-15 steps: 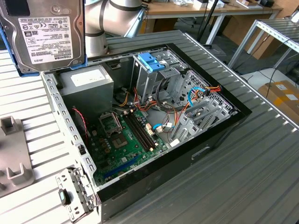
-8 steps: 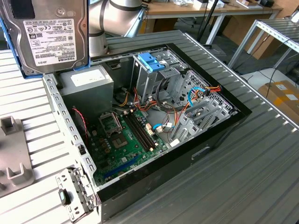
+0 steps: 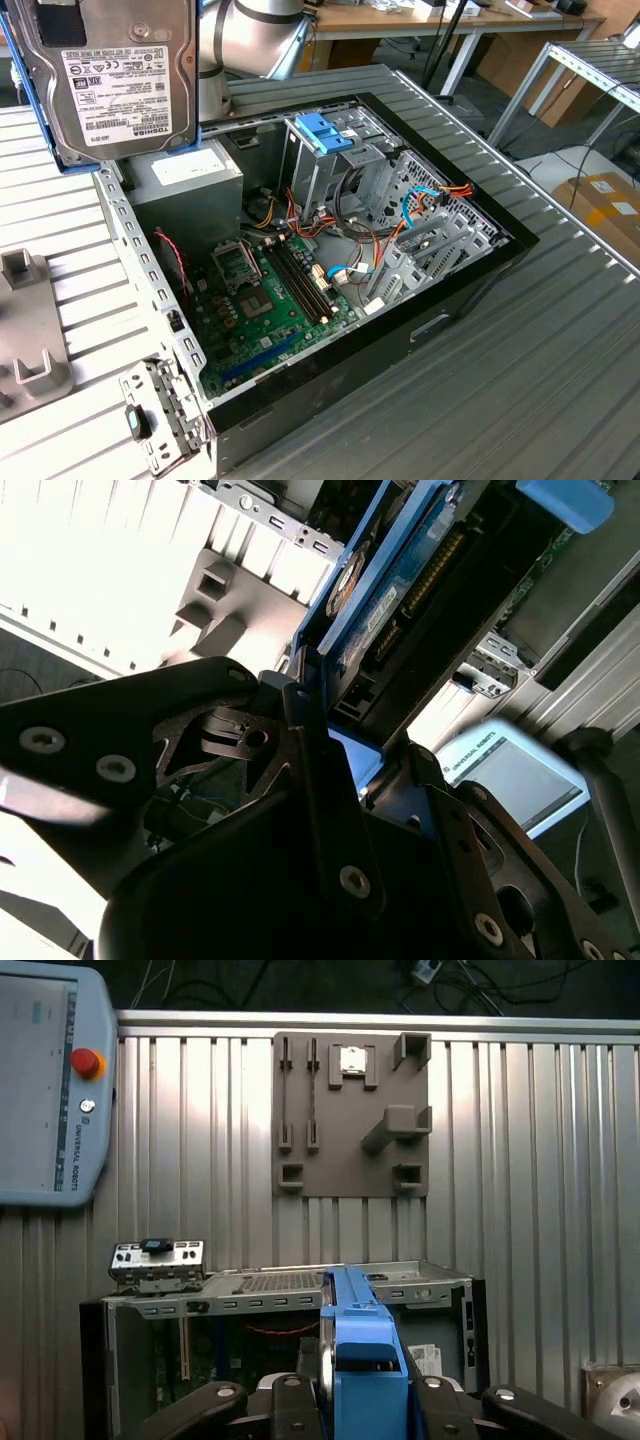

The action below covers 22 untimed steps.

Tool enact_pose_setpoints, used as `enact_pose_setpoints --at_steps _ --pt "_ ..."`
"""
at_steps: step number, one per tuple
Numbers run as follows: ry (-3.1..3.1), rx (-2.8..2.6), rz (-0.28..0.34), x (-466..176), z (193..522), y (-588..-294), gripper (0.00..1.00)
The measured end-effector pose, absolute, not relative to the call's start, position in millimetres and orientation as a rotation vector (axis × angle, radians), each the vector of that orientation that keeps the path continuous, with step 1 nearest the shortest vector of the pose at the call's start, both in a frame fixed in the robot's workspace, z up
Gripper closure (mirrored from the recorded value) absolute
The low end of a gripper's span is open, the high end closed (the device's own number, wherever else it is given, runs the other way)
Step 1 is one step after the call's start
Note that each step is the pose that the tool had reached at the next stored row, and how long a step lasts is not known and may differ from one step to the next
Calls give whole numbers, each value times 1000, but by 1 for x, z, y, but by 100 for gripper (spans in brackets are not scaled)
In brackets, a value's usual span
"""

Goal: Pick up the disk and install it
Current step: 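Pick up the disk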

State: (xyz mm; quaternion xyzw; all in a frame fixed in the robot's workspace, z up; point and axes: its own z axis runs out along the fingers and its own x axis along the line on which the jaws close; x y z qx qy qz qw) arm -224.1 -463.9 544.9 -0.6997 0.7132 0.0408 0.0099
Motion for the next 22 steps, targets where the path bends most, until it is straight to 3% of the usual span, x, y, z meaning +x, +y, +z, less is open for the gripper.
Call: enact_pose_setpoints --at_steps 22 --pt "2228 -2186 125 -210 540 -480 63"
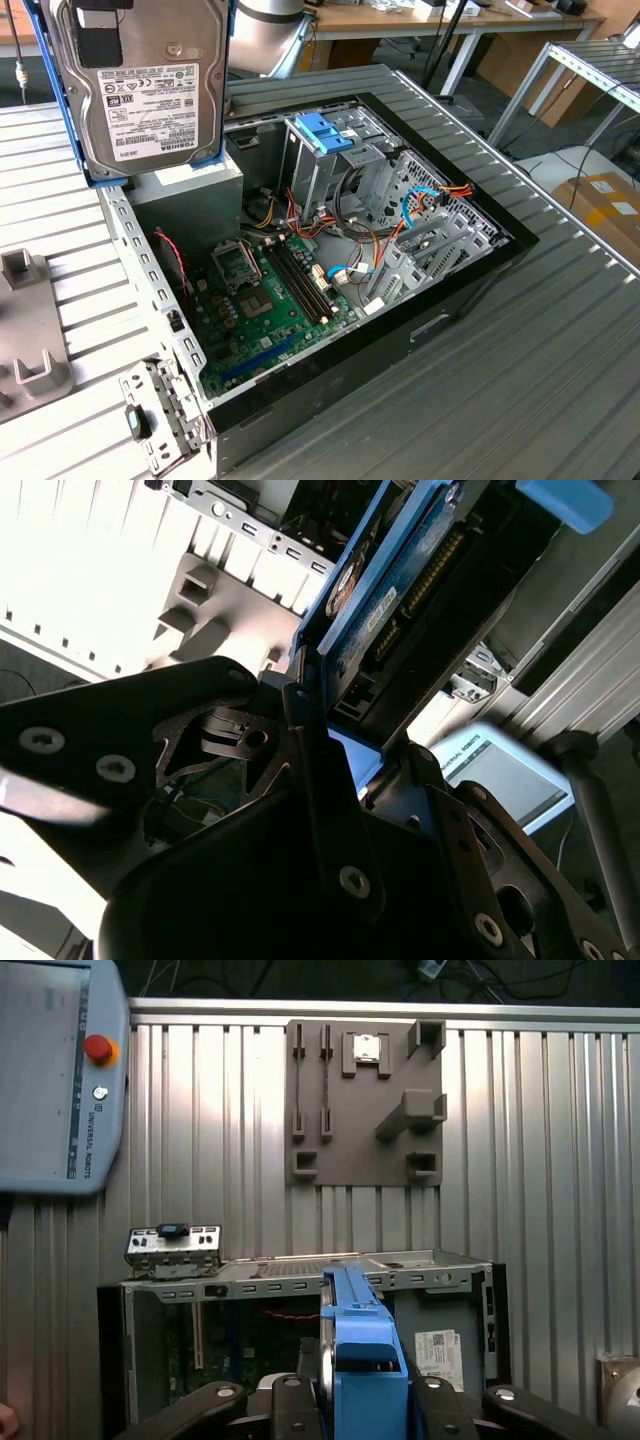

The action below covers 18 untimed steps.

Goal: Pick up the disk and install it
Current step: 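Pick up the disk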

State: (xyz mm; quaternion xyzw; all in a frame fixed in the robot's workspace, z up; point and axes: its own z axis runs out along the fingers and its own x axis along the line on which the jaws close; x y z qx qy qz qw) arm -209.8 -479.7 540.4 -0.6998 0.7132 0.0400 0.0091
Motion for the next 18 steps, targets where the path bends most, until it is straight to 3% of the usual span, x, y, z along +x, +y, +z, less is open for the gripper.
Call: enact_pose_setpoints --at_steps 18 --pt "2228 -2186 124 -201 537 -495 63"
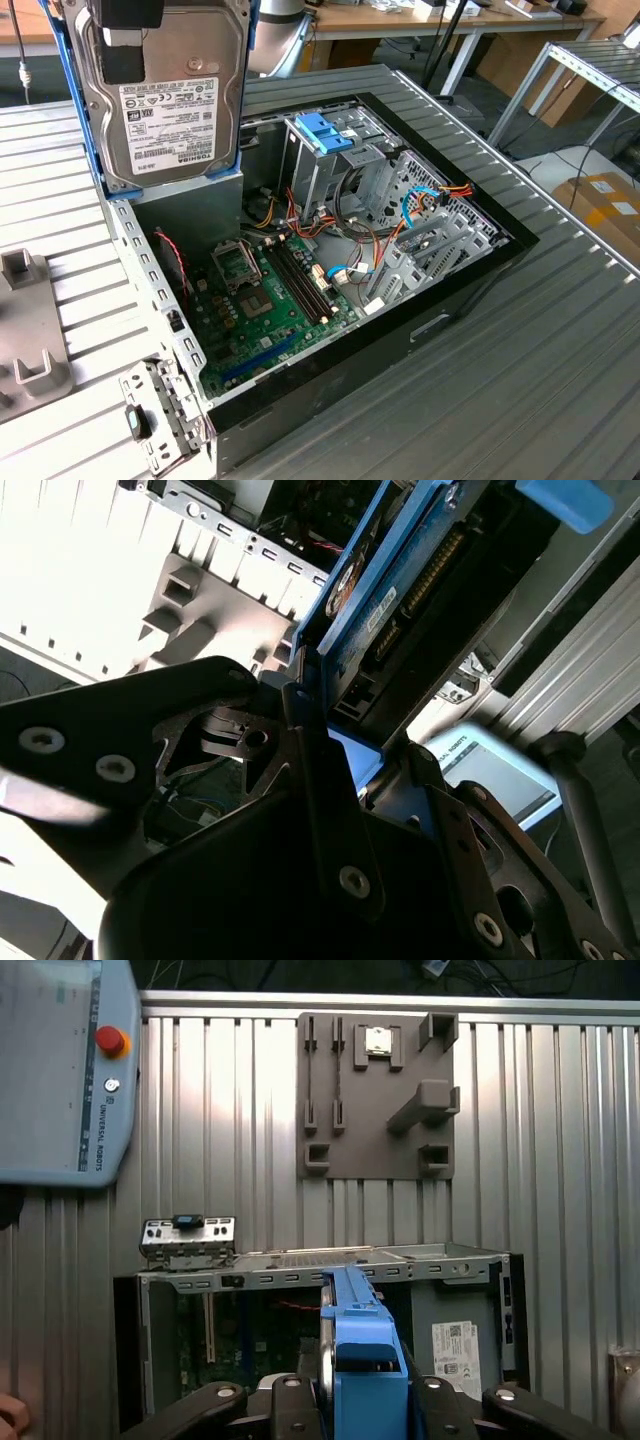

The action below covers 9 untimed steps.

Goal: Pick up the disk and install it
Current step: 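Pick up the disk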

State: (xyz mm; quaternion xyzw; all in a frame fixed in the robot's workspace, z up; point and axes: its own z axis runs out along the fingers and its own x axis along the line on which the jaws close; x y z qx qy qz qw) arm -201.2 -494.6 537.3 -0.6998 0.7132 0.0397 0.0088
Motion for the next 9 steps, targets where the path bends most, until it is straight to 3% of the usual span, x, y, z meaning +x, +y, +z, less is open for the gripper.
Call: enact_pose_setpoints --at_steps 9 --pt "2229 -2186 124 -196 536 -504 63"
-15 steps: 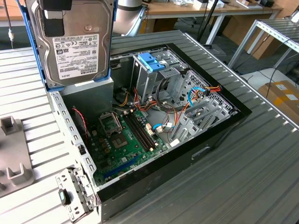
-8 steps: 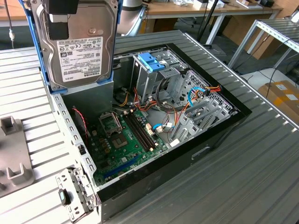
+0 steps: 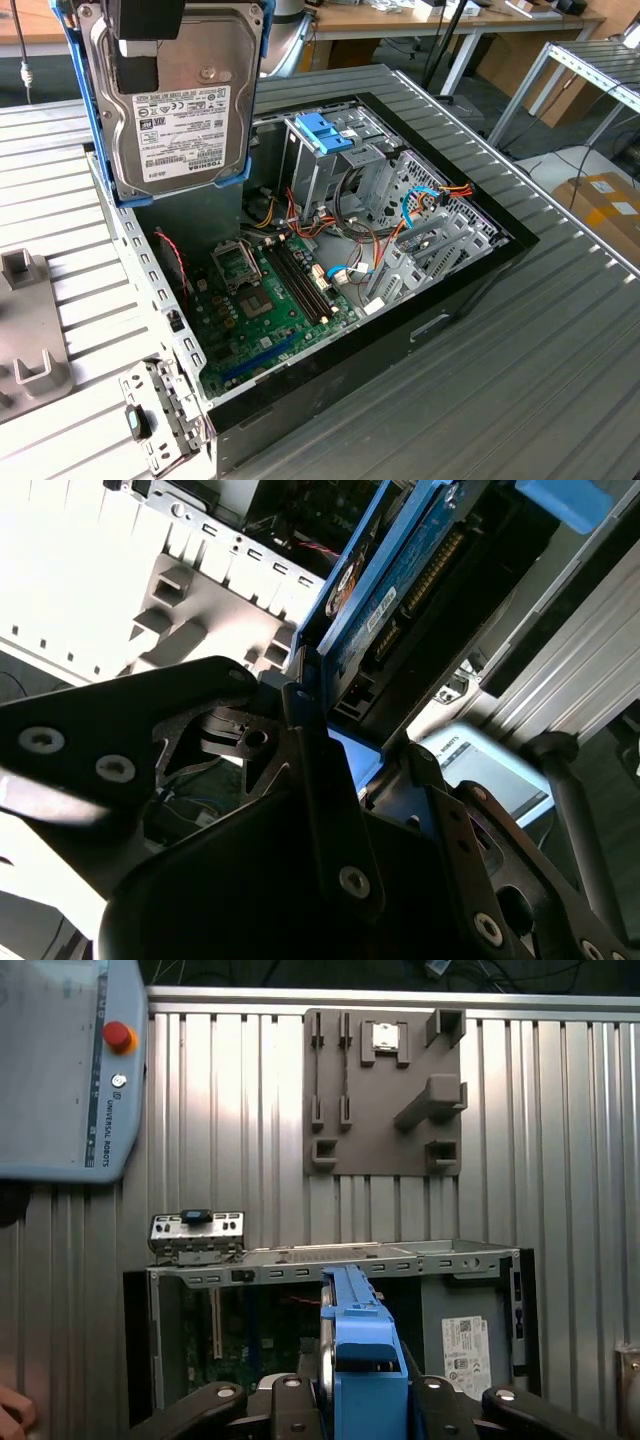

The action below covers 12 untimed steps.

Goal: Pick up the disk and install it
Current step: 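Pick up the disk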

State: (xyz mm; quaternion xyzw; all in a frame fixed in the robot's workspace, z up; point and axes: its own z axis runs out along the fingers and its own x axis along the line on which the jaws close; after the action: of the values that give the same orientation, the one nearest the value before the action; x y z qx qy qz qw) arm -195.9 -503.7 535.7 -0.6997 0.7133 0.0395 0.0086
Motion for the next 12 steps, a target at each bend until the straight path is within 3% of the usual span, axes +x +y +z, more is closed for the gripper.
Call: enact_pose_setpoints --at_steps 12 --pt "2229 -2187 123 -190 533 -517 63"
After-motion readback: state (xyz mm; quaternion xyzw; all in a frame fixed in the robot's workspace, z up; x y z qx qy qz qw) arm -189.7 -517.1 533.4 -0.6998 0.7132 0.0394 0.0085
